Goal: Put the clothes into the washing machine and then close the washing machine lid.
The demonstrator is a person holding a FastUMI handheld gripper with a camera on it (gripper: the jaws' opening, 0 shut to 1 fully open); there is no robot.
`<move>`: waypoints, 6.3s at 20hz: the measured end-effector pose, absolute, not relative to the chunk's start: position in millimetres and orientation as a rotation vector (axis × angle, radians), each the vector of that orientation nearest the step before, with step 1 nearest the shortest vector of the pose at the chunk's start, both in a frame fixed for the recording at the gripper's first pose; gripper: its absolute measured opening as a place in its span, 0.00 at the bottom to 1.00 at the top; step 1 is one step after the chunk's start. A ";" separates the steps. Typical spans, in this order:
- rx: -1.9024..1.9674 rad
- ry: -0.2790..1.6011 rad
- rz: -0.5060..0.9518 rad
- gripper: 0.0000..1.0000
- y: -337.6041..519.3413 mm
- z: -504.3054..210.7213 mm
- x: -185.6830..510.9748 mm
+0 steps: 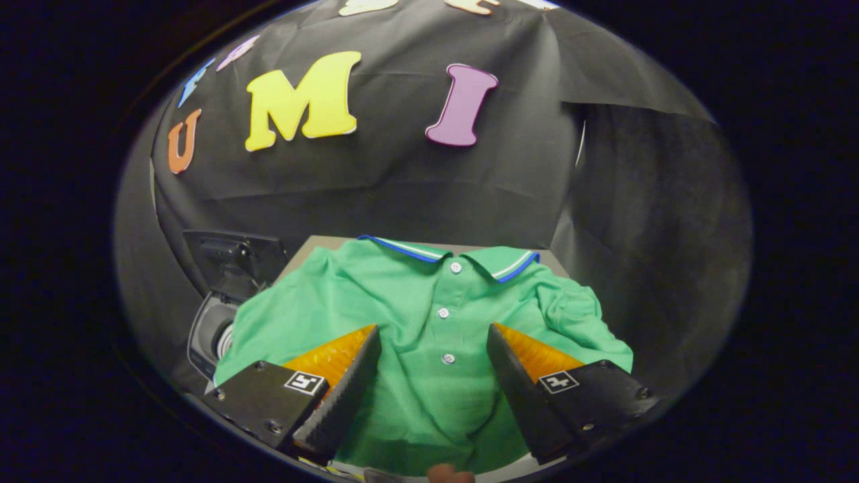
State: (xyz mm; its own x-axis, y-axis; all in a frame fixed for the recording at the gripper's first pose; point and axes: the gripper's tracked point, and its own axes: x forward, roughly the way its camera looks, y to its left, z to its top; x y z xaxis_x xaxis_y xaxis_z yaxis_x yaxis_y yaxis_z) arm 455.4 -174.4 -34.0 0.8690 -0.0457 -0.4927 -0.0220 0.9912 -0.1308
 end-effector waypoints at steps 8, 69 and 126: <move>-0.152 0.580 -0.012 1.00 -172.1 -44.6 455.9; 0.165 0.593 0.547 0.05 233.6 70.8 392.3; -0.092 0.841 0.276 0.82 225.3 -260.4 485.5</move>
